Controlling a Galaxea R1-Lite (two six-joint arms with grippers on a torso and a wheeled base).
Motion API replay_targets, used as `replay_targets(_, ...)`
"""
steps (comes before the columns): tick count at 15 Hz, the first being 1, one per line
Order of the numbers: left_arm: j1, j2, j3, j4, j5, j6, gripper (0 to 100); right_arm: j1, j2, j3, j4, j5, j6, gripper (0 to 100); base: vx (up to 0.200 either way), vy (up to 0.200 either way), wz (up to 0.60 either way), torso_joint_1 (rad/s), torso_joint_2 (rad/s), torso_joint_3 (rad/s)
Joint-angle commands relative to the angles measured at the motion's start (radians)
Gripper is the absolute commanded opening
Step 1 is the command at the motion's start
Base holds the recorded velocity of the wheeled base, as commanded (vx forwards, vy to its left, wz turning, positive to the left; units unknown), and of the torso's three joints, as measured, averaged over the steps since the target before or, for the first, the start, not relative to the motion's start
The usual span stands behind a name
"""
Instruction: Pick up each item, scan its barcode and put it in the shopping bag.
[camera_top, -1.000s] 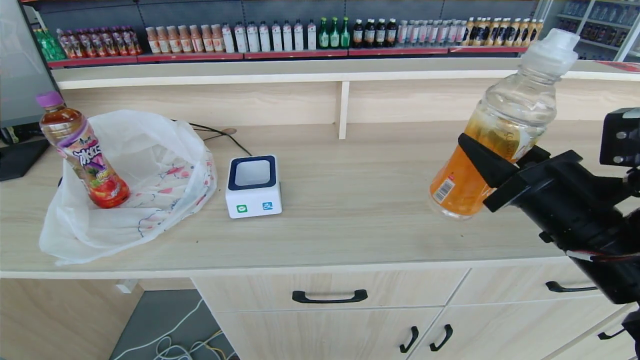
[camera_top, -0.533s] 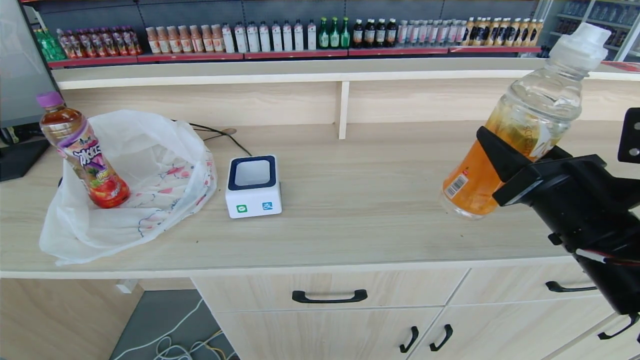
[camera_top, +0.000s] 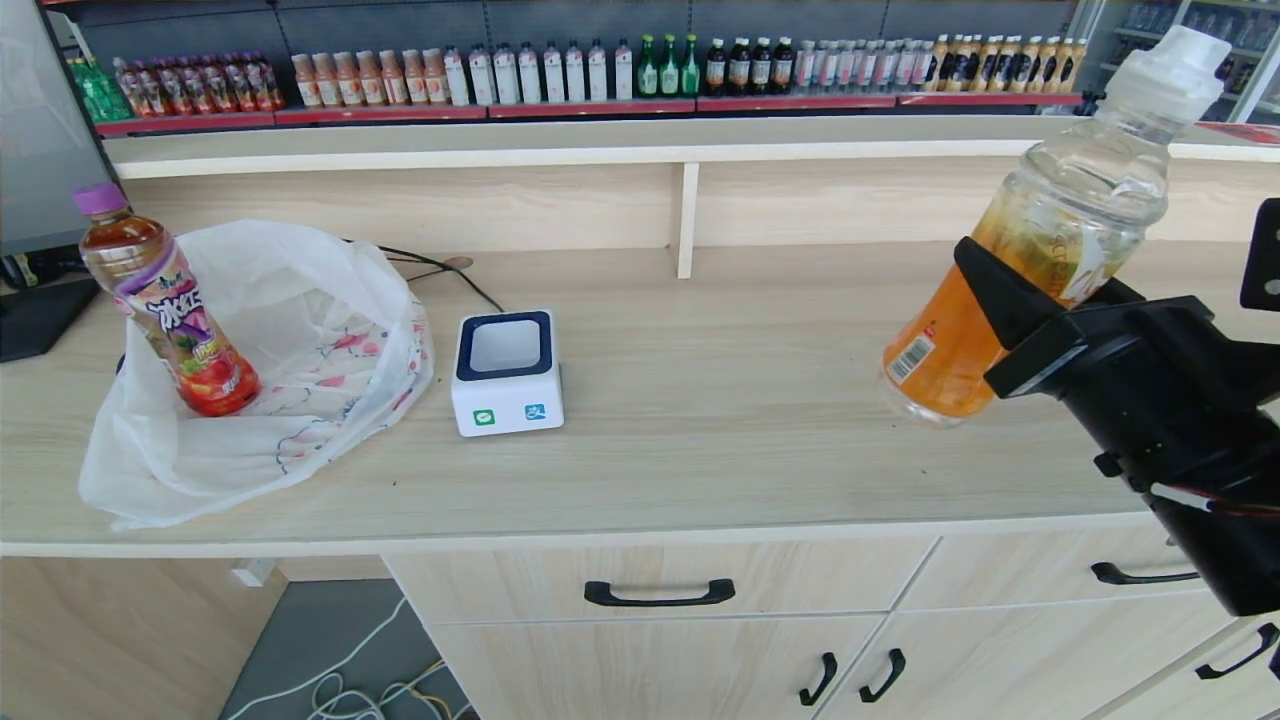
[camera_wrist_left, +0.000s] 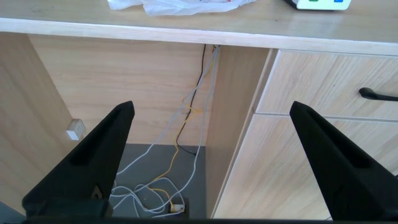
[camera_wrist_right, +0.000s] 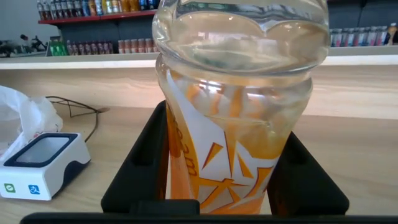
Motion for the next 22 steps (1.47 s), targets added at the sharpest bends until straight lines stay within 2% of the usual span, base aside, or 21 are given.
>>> replay_targets(1, 0.0, 0.0, 0.0, -0.001, 0.001, 0.0, 100, 0.002, -0.002, 0.002, -0.001, 0.001, 0.0, 0, 0.0, 0.0, 0.0, 0.0, 0.0, 0.0)
replay_targets(4, 0.0, 0.0, 0.0, -0.001, 0.001, -0.001, 100, 0.005, -0.01, 0.005, -0.001, 0.001, 0.001, 0, 0.0, 0.0, 0.0, 0.0, 0.0, 0.0)
replay_targets(6, 0.0, 0.0, 0.0, -0.001, 0.001, -0.001, 100, 0.002, -0.008, 0.0, -0.001, 0.001, 0.001, 0, -0.2, 0.0, 0.0, 0.002, 0.01, 0.005)
replay_targets(13, 0.0, 0.0, 0.0, 0.0, -0.001, -0.001, 100, 0.0, -0.005, -0.009, -0.001, 0.001, -0.003, 0, 0.0, 0.0, 0.0, 0.0, 0.0, 0.0)
replay_targets(22, 0.0, 0.0, 0.0, 0.0, 0.001, -0.004, 100, -0.015, 0.01, -0.047, -0.001, 0.0, -0.023, 0, 0.0, 0.2, 0.0, 0.001, 0.0, 0.001)
